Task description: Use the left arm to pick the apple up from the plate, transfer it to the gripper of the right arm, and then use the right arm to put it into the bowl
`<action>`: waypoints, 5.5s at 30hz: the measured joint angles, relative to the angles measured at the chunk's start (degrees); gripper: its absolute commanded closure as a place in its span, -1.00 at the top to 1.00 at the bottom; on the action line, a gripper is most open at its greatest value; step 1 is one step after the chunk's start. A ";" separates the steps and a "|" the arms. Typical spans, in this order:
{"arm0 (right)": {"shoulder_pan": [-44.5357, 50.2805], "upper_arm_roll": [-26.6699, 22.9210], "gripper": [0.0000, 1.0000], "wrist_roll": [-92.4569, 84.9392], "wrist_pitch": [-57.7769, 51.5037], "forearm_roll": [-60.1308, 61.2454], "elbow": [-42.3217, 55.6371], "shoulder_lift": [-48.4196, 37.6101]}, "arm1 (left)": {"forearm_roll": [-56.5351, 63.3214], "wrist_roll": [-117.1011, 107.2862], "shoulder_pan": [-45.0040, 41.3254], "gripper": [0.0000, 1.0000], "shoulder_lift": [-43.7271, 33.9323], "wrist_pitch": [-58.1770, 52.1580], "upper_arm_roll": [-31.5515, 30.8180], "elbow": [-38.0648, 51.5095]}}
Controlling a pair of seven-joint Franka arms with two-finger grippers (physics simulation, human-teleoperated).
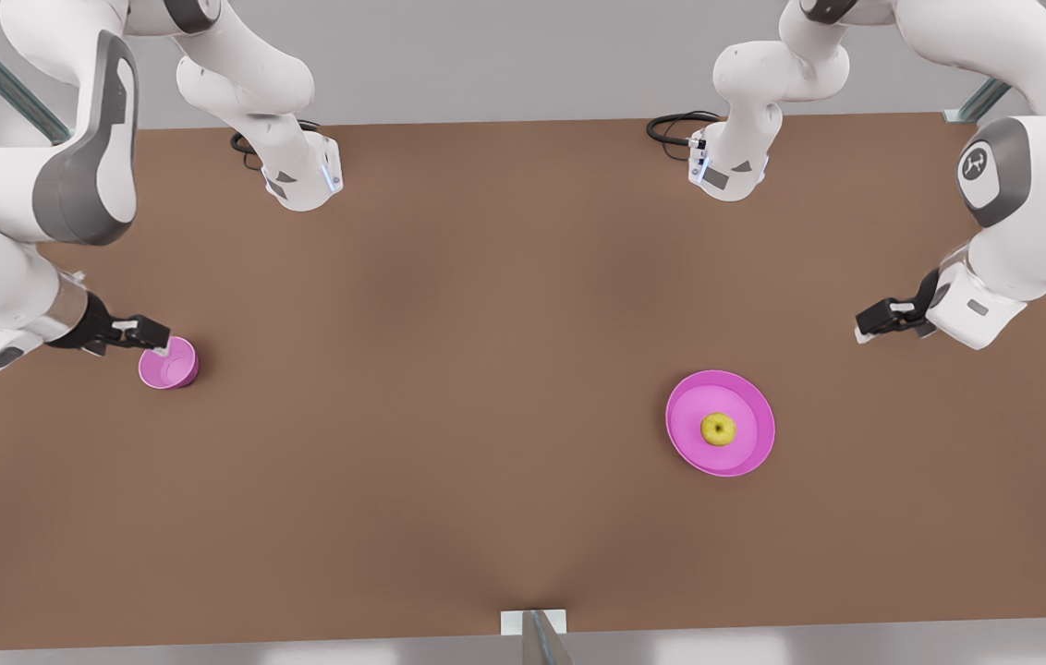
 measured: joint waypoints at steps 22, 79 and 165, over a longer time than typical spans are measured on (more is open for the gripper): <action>0.28 0.15 1.00 -0.02 1.35 0.46 0.07 0.27 | -5.00 1.40 -5.18 1.00 14.21 47.28 -0.26 -31.00; 0.91 0.81 1.00 -0.32 1.11 0.60 0.41 0.17 | -7.15 2.85 -10.52 0.58 25.89 60.32 -0.43 -28.27; 13.07 6.59 0.39 -40.38 18.93 87.80 -2.86 32.79 | -93.23 140.10 -23.69 0.99 49.97 55.47 -26.81 20.60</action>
